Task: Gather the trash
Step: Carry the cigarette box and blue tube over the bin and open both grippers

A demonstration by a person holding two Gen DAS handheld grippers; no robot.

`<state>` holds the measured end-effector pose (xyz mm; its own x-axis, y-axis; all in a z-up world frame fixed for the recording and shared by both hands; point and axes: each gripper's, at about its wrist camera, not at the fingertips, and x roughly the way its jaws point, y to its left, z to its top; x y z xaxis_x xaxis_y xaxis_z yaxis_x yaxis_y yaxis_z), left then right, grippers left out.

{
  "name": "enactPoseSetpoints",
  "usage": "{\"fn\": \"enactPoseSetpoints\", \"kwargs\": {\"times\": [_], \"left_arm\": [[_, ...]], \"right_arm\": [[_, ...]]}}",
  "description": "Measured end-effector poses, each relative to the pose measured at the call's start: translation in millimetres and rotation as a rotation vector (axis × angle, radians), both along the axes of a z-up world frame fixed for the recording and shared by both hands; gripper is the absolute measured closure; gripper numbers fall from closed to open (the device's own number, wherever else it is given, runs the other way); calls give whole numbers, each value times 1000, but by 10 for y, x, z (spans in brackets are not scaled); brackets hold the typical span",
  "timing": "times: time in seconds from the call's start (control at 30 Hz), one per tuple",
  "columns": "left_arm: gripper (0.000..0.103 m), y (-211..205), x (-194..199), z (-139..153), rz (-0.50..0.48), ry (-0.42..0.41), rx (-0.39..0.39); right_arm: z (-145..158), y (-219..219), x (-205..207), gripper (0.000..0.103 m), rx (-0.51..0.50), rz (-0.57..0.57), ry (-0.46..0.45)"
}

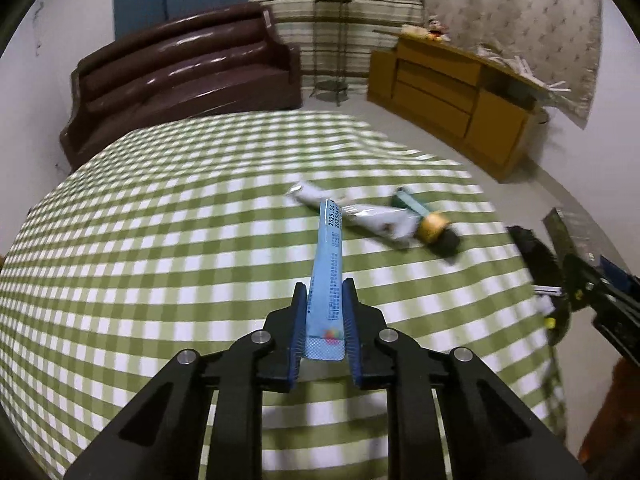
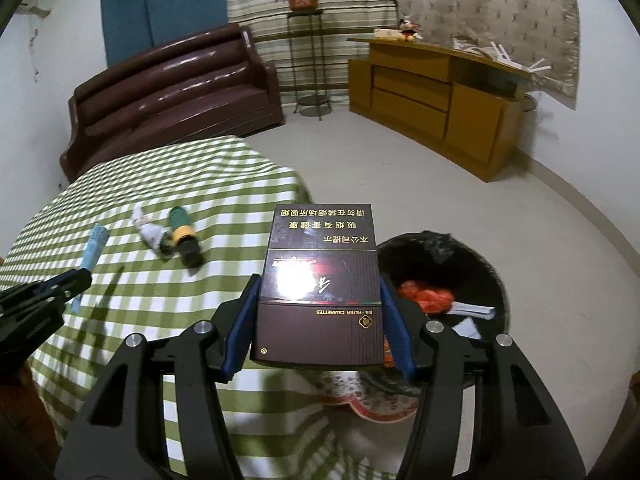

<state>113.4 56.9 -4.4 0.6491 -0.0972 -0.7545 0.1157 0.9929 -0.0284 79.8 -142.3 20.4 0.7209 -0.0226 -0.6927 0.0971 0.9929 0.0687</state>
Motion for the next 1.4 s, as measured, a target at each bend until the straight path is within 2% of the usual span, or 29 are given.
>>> {"fn": "enactPoseSetpoints", "kwargs": {"times": [0.37, 0.63, 1.1, 1.33, 1.4], "left_arm": [[84, -912, 10, 62, -174, -39, -28], [84, -1553, 54, -8, -278, -40, -8], [84, -2163, 195, -170, -333, -12, 43], [83, -2343, 288, -222, -337, -9, 66], [79, -2362, 315, -244, -333, -1, 73]], "right_arm": [[-51, -595, -87, 48, -37, -115, -4], [-160, -955, -108, 48, -30, -171, 8], [-290, -1363, -44, 48, 8, -214, 10], [-353, -1482, 52, 47, 52, -212, 12], [-377, -1510, 77, 47, 57, -211, 17]]}}
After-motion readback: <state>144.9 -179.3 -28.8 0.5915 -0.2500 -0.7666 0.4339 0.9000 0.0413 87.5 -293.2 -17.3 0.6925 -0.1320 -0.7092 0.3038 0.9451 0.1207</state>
